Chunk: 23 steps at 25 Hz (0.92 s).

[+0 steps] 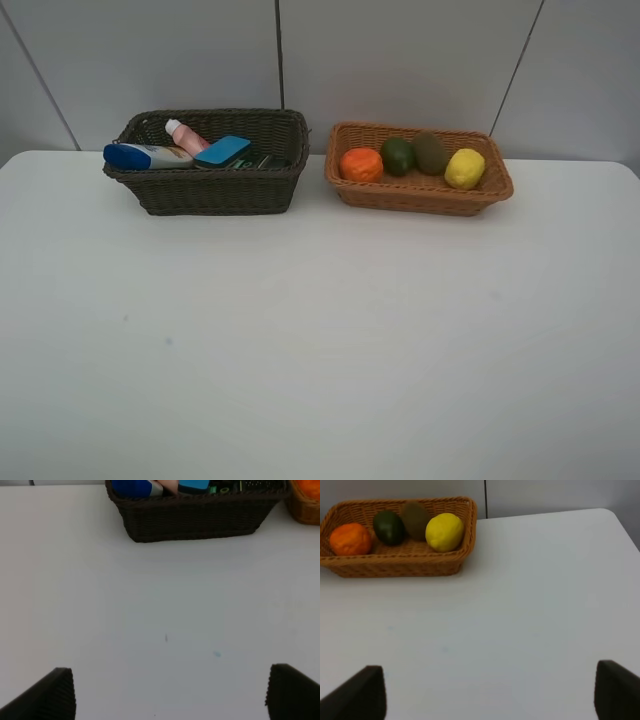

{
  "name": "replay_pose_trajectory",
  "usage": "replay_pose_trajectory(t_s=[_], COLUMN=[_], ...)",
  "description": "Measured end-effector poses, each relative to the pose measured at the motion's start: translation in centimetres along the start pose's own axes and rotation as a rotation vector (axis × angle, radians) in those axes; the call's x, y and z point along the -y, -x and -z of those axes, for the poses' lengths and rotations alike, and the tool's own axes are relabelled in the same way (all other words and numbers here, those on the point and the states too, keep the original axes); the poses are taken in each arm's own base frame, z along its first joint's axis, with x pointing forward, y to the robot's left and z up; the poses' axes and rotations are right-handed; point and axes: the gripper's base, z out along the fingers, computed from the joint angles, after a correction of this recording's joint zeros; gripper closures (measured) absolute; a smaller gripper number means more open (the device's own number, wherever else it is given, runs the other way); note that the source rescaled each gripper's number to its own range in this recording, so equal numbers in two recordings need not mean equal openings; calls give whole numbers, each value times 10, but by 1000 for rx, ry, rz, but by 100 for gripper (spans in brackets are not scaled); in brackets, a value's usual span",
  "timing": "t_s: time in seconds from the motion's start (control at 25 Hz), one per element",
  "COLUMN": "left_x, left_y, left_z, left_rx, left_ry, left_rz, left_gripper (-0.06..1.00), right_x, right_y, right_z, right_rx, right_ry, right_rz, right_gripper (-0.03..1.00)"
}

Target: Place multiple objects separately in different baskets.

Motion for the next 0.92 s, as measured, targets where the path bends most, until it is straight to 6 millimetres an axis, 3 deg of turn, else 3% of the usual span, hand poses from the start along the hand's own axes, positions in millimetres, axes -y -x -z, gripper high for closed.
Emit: replay_pose_trajectory(t_s=[0.92], left_x=[0], left_y=[0], left_z=[0], left_rx=[0], left_ry=[0], left_rz=[0], left_gripper=[-6], right_x=[0], right_y=[0], right_z=[0], right_rx=[0], right_ry=[1], right_rz=[2], right_gripper=[-1])
